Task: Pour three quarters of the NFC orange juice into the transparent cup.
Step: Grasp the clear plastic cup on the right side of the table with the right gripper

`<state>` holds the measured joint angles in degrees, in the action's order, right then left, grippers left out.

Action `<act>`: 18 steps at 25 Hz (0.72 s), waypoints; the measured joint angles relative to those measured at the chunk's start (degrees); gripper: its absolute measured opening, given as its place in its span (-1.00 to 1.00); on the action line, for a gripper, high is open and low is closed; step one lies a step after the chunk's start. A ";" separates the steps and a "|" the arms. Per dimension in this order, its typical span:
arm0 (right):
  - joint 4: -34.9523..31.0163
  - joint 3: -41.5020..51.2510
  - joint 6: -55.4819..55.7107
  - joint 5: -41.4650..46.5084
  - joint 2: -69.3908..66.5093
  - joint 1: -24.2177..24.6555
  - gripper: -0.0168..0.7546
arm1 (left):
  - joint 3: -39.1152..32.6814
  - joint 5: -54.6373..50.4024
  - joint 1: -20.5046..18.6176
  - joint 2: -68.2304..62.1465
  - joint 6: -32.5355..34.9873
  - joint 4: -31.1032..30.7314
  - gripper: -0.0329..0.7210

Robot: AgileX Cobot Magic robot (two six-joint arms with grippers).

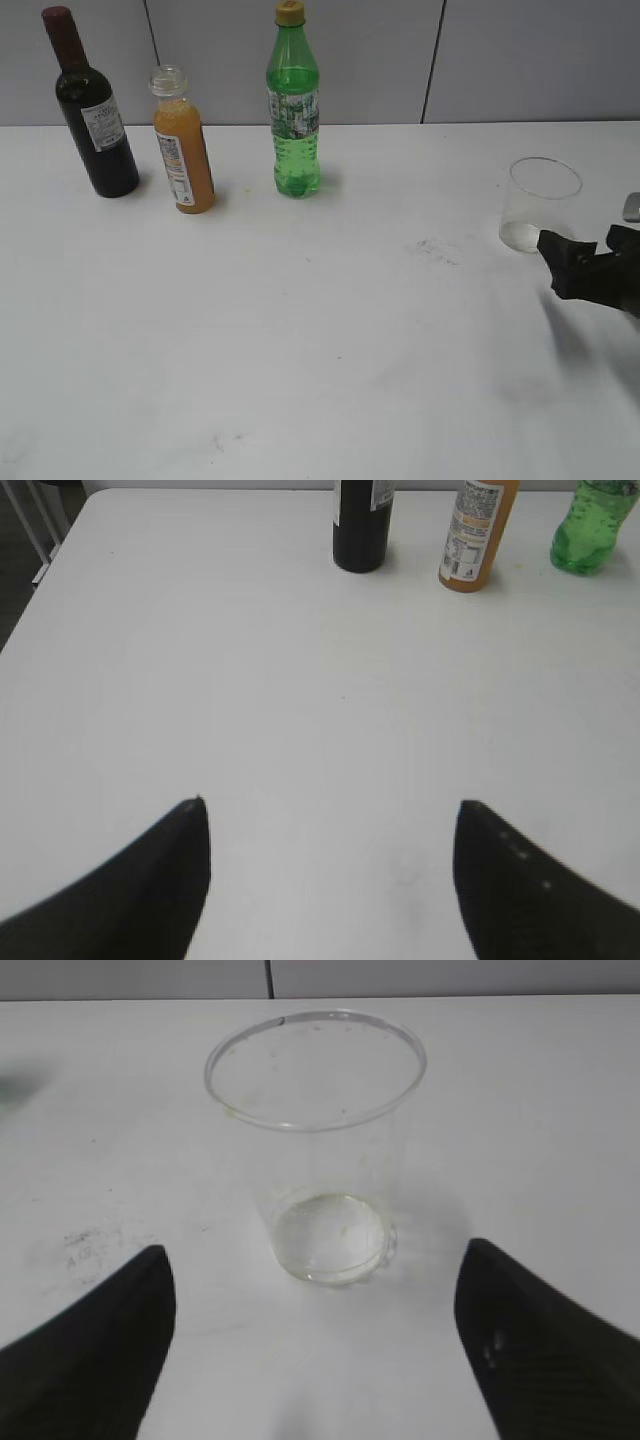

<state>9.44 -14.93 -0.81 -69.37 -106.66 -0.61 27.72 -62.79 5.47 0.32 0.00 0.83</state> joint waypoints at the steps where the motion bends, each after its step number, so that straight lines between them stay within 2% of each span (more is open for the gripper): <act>1: 0.00 -0.55 0.00 -0.07 -1.02 0.00 0.80 | 0.00 0.00 0.00 0.00 0.00 0.00 0.64; 18: 1.73 -11.99 1.19 -0.02 -14.57 0.00 0.80 | 0.00 0.00 0.00 0.00 0.00 0.00 0.64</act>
<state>11.18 -26.92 0.38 -69.39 -121.24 -0.61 27.72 -62.79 5.47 0.32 0.00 0.83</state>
